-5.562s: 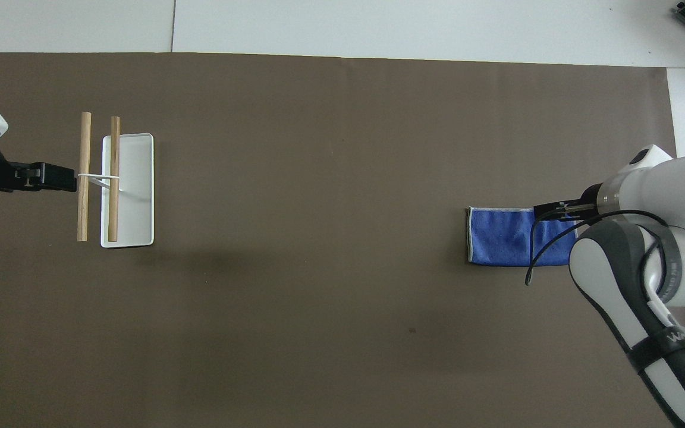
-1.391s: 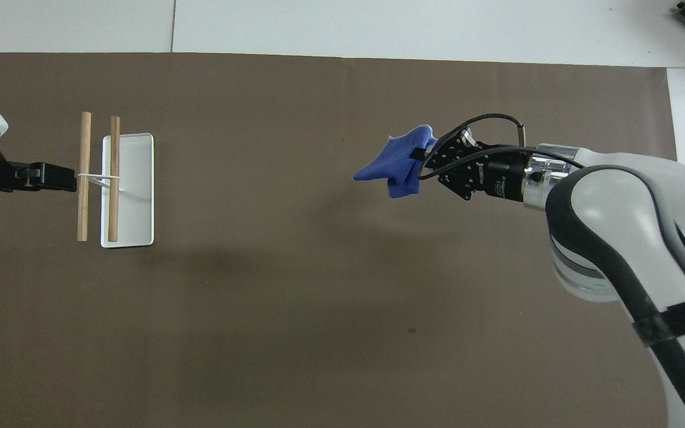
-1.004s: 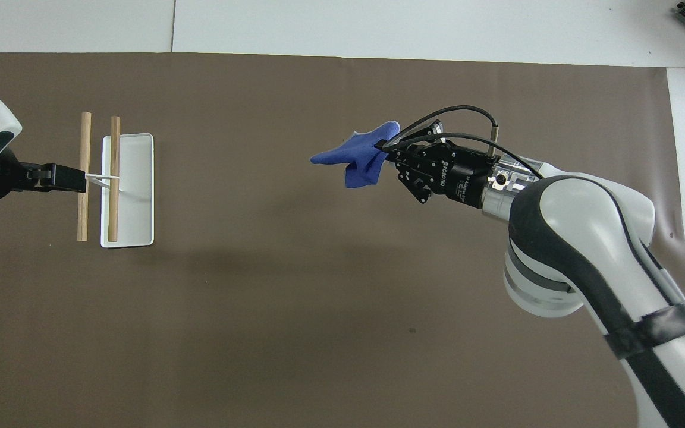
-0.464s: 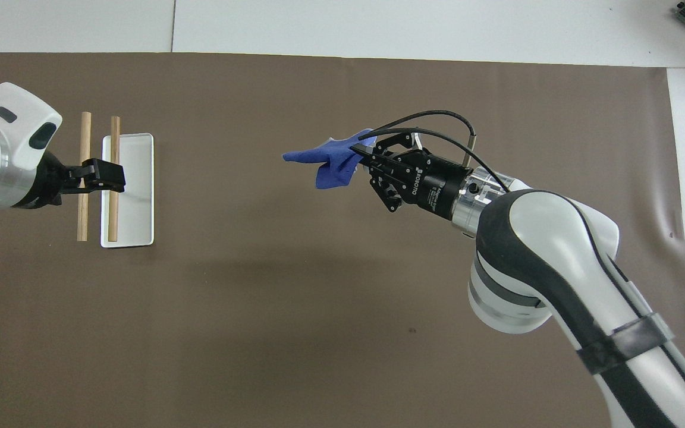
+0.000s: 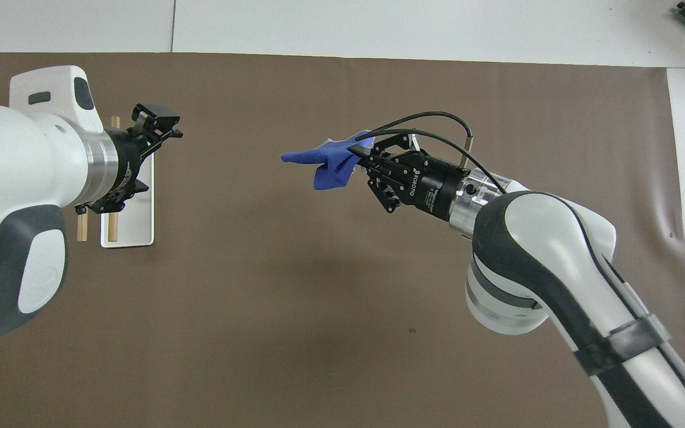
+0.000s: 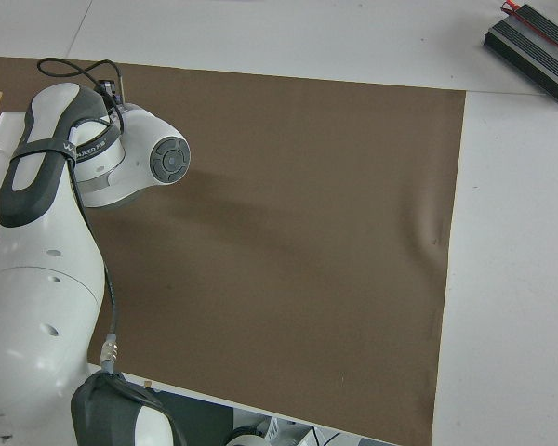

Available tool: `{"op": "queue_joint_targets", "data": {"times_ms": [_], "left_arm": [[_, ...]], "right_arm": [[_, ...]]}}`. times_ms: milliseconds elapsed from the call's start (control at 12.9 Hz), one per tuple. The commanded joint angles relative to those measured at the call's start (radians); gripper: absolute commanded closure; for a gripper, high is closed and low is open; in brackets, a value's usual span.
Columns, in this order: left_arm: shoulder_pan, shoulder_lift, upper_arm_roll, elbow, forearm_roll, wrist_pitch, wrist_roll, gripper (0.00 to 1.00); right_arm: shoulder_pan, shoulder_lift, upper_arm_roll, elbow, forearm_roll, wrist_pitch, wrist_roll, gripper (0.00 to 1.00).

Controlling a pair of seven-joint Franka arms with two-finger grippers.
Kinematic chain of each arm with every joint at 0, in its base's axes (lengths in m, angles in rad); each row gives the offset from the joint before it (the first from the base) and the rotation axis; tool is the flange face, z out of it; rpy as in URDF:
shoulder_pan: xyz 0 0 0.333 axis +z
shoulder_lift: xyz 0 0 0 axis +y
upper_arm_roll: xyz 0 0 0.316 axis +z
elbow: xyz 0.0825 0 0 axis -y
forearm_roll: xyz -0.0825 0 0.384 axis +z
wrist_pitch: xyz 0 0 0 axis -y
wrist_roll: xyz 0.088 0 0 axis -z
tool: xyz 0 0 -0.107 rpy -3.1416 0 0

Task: Right arm passes towel to left arm to hang
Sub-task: 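Hold the towel with the right gripper while the left gripper approaches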

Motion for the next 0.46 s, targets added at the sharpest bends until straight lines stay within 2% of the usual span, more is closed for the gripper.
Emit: {"op": "queue_joint_targets", "data": {"times_ms": [0,155,386], "left_arm": [[-0.001,0.001,-0.031,-0.016,-0.012,0.053,-0.183,0.00],[0.000,-0.010,-0.057,-0.044,-0.012,0.057,-0.364,0.00],[0.002,-0.018,-0.079,-0.113,-0.012,0.204,-0.501,0.00]], "right_arm": [[0.000,0.006,0.003,0.009,0.025,0.020,0.008,1.00],[0.002,0.006,0.003,0.009,0.025,0.020,0.008,1.00],[0.002,0.006,0.003,0.009,0.025,0.020,0.008,1.00]]}}
